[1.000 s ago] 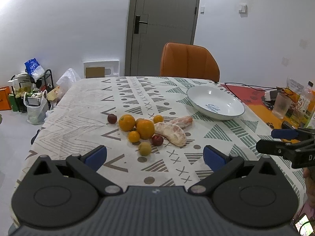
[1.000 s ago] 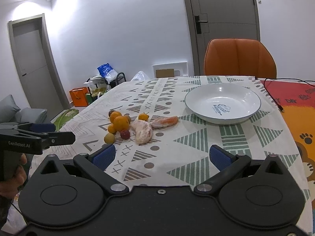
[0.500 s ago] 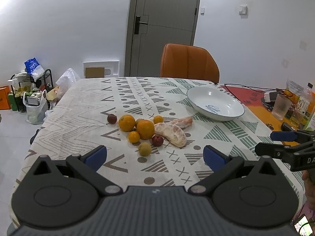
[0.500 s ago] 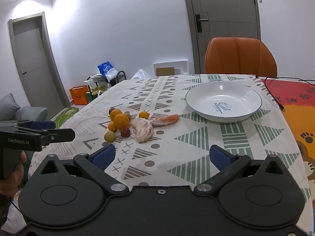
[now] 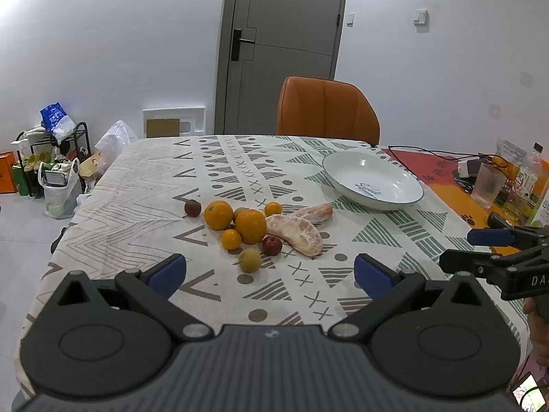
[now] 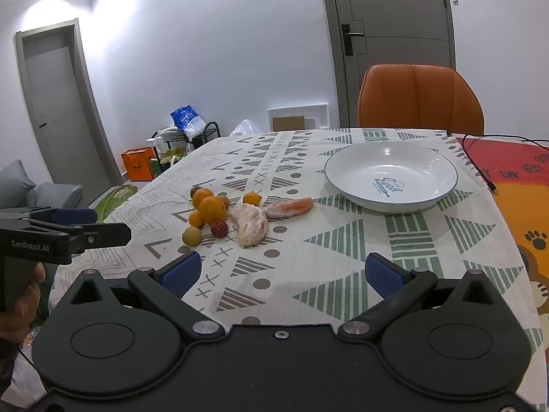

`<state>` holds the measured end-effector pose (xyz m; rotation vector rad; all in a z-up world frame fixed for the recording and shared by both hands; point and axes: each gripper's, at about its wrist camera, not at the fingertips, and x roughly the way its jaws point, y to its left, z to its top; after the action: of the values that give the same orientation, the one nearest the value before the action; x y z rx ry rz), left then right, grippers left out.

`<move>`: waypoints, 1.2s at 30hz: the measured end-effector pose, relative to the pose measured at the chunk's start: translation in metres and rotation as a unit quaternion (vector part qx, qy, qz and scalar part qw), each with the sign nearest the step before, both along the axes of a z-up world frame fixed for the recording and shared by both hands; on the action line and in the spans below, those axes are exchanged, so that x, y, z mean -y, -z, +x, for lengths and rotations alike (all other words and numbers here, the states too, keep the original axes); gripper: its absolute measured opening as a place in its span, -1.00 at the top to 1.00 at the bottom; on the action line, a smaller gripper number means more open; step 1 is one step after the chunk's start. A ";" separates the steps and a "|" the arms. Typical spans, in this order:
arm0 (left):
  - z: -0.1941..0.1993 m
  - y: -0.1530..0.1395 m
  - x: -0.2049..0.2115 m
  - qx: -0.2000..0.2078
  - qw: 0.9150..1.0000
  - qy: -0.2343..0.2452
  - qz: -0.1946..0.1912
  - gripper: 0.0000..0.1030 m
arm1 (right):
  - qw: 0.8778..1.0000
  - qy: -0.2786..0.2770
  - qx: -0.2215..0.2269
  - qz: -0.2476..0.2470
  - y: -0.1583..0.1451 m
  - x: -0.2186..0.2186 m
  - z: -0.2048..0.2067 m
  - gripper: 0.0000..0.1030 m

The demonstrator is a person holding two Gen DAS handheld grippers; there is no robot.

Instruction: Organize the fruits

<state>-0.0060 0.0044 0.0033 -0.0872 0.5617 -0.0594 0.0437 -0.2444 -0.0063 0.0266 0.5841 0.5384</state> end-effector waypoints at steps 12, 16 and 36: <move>0.000 0.002 0.000 -0.002 1.000 -0.001 -0.005 -1.00 | 1.000 -0.002 0.000 0.001 0.002 0.000 0.001 -1.00; 0.002 0.004 -0.001 -0.005 1.000 -0.001 -0.009 -1.00 | 1.000 -0.002 0.000 0.001 0.002 -0.001 0.002 -1.00; 0.032 0.025 0.001 -0.022 1.000 -0.004 -0.013 -0.88 | 1.000 -0.023 0.001 0.005 0.016 -0.008 0.025 -0.98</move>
<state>0.0258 0.0035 -0.0219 -0.1171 0.6049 -0.0577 0.0686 -0.2364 -0.0226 0.0223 0.5802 0.5865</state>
